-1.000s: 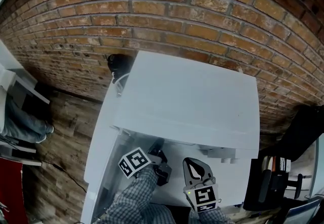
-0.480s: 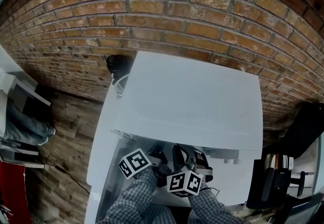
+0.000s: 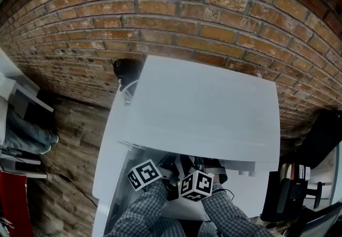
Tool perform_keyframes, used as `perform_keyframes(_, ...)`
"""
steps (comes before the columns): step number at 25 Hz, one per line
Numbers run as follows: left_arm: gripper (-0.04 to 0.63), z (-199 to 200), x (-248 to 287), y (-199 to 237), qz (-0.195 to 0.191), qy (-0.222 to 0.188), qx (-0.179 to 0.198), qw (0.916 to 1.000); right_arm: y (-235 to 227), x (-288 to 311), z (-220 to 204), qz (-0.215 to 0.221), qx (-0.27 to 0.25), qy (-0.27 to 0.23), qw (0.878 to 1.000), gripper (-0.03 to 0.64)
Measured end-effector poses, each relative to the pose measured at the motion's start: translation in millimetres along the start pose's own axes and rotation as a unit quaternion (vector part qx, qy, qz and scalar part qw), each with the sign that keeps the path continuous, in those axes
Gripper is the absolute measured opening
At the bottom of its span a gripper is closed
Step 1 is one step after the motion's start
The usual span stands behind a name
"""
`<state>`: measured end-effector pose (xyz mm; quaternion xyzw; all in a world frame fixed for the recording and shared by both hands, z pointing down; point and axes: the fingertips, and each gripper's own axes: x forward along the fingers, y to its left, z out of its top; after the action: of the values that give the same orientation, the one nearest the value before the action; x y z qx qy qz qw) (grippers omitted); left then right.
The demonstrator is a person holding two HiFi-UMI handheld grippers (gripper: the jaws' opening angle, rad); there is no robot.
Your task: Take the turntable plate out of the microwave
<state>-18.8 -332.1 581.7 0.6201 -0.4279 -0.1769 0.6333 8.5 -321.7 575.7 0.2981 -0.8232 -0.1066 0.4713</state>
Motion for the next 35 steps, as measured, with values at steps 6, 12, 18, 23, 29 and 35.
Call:
perform_keyframes(6, 0.029, 1, 1, -1, -0.003, 0.003, 0.011, 0.9999, 0, 3, 2, 0.008, -0.034, 0.004, 0.999, 0.064)
perform_keyframes(12, 0.029, 0, 2, -4, -0.012, 0.005, 0.007, 0.9999, -2, -1, 2, 0.005, -0.033, -0.004, 0.999, 0.055)
perform_keyframes(18, 0.031, 8, 9, -12, -0.034, -0.012, -0.002, 0.9993, -5, -9, 9, 0.007, -0.032, -0.022, 0.999, 0.049)
perform_keyframes(23, 0.031, 15, 16, -18, -0.052, -0.026, -0.018, 0.9982, -7, -9, 9, 0.010, -0.051, -0.032, 0.998, 0.048)
perform_keyframes(29, 0.029, 21, 21, -21, -0.077, -0.044, -0.067, 0.9938, -11, -12, 13, 0.022, -0.041, -0.048, 0.998, 0.046)
perform_keyframes(35, 0.031, 24, 26, -25, -0.089, -0.045, -0.069, 0.9927, -15, -16, 16, 0.006, -0.041, -0.066, 0.997, 0.045)
